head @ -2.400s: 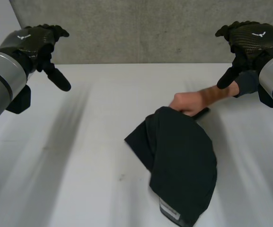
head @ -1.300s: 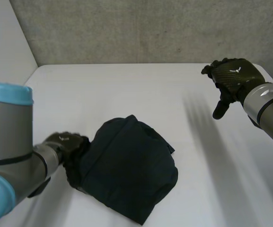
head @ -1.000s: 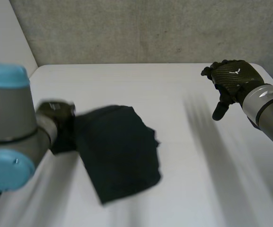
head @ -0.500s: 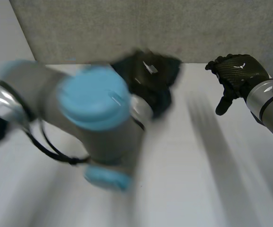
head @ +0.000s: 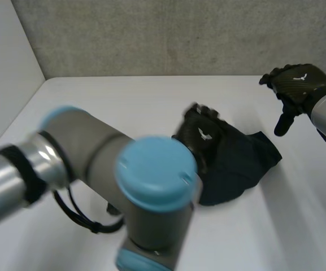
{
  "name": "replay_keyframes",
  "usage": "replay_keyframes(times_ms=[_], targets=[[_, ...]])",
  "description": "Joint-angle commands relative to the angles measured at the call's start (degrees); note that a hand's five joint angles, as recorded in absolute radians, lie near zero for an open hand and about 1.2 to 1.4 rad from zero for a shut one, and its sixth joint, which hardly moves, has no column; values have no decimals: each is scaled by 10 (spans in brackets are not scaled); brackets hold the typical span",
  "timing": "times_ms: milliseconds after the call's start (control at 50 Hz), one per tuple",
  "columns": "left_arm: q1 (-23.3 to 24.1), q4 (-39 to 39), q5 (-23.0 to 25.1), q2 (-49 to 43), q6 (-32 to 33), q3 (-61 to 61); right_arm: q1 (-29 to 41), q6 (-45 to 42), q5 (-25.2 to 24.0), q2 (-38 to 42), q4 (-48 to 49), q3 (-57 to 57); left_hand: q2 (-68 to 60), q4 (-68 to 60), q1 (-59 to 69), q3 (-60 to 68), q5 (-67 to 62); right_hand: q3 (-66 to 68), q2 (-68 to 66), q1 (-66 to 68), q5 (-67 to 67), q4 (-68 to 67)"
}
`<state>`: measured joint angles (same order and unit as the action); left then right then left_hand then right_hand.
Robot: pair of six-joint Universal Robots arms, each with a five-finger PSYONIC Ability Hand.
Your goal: Fold the shorts.
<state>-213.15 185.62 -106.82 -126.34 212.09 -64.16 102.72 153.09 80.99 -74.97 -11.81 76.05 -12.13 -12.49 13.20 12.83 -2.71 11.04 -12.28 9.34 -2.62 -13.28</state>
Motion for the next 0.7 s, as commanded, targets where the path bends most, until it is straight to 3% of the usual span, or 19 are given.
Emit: replay_keyframes(times_ms=[20,180,320,440,560,620,640,660,680,700], targets=[[-66,-21,0,86,-4,-44,-1,-60,-52,-1,-66,10,14,18,-25,-21,20,-10,23,7,26,33],[-145,-29,21,121,-26,-95,19,-56,-60,1,-25,48,14,18,-25,-21,20,-10,23,7,26,33],[-211,-73,98,118,-66,-142,92,-62,-56,9,68,89,6,9,-16,-13,11,-10,23,7,26,33],[-263,-86,129,104,-79,-164,111,-57,-27,89,64,59,1,4,-11,-8,6,-10,23,7,26,33],[-279,-86,129,81,-79,-173,135,-57,0,148,49,38,-1,3,-10,-6,5,-10,23,7,26,33],[-280,-85,129,80,-79,-176,135,-57,18,183,50,21,-3,1,-8,-4,3,208,-196,225,-192,-186],[-280,-86,129,80,-79,-176,134,-58,22,191,51,14,-3,1,-8,-4,3,344,-332,361,-328,-322],[-282,-85,128,80,-79,-176,134,-60,37,206,56,-4,-3,1,-8,-4,3,604,-591,620,-588,-581],[-282,-85,128,80,-79,-176,134,-60,47,212,60,-15,-3,1,-8,-4,3,689,-676,706,-673,-666],[-282,-85,128,80,-79,-176,133,-60,57,218,66,-27,-3,1,-8,-4,3,690,-677,707,-674,-667]])
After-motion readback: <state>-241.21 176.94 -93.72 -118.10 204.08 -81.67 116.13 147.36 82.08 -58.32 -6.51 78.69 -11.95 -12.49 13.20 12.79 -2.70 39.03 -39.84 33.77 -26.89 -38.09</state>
